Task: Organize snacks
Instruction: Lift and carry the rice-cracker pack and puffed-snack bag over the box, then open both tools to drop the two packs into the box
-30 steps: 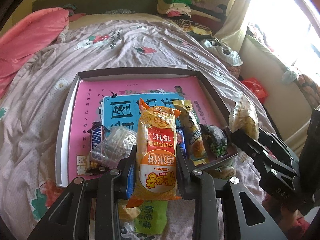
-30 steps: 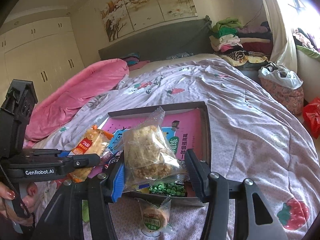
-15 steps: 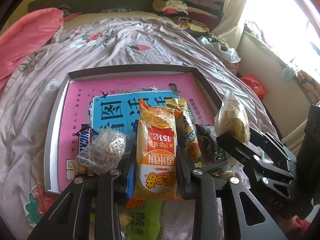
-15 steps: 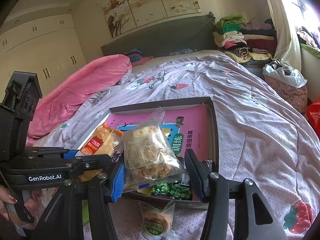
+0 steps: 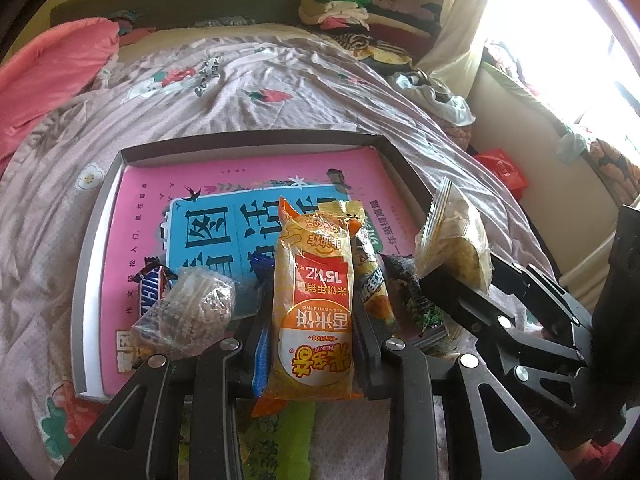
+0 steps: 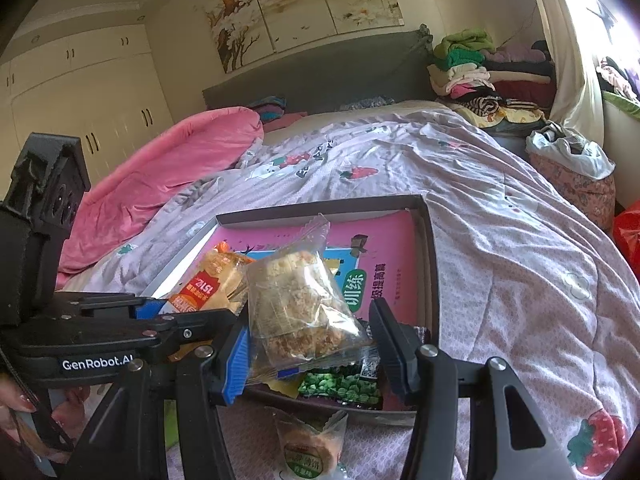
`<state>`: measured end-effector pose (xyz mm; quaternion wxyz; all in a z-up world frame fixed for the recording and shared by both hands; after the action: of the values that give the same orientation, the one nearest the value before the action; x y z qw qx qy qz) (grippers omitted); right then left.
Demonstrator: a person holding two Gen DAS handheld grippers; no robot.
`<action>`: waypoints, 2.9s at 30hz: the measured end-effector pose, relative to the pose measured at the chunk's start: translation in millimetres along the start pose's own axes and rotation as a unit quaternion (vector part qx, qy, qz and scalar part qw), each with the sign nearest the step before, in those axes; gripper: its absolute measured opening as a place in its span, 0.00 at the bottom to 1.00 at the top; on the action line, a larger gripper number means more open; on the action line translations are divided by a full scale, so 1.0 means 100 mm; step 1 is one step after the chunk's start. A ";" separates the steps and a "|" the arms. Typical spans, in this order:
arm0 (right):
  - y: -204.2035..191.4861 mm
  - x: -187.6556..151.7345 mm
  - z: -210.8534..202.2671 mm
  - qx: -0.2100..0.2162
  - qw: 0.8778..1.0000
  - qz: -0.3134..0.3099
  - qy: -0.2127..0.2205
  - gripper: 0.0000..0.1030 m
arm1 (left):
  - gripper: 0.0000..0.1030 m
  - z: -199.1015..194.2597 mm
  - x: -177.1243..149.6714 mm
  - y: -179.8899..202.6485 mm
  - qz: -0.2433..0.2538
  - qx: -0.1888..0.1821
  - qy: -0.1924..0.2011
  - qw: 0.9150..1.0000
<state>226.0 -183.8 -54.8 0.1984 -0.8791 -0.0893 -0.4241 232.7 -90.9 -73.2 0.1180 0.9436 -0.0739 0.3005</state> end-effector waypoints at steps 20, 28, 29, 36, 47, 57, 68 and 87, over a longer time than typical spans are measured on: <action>0.06 -0.03 0.16 -0.015 1.000 -0.010 -0.020 0.54 | 0.33 0.09 -0.03 -0.07 -0.009 0.002 -0.006 1.000; 0.06 -0.13 0.26 -0.020 0.999 -0.014 -0.041 0.54 | 0.33 0.10 -0.03 -0.08 -0.012 0.001 -0.007 1.000; 0.05 -0.13 0.26 -0.021 0.999 -0.016 -0.041 0.55 | 0.33 0.10 -0.03 -0.09 -0.012 0.001 -0.007 1.000; 0.05 -0.15 0.28 -0.031 0.998 -0.024 -0.042 0.55 | 0.33 0.10 -0.03 -0.09 -0.012 0.004 -0.008 1.000; 0.07 -0.13 0.22 -0.044 0.998 -0.029 -0.033 0.57 | 0.33 0.09 -0.03 -0.16 -0.020 0.010 -0.011 1.000; 0.05 -0.11 0.14 -0.032 0.999 -0.028 -0.023 0.59 | 0.45 0.06 0.00 -0.17 -0.019 0.010 -0.007 1.000; -0.07 -0.10 0.10 -0.019 0.999 -0.042 -0.014 0.60 | 0.50 -0.02 0.03 -0.16 -0.018 0.006 0.000 1.000; -0.03 0.03 -0.06 -0.025 0.999 -0.031 0.014 0.71 | 0.67 -0.22 0.11 -0.13 -0.012 0.006 0.031 0.999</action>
<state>222.2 -183.5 -48.5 0.1645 -0.8747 -0.1032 -0.4441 232.6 -73.6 -51.5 0.1176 0.9355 -0.0573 0.3282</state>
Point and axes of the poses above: each gripper's, at about its wrist camera, not at the fingertips, and z roughly the way its jaws point, y to its right, x to its top, the point moved 10 cm from there along z, roughly the way its jaws point, and after that the axes turned 3 degrees about z, right-handed, at the moved point
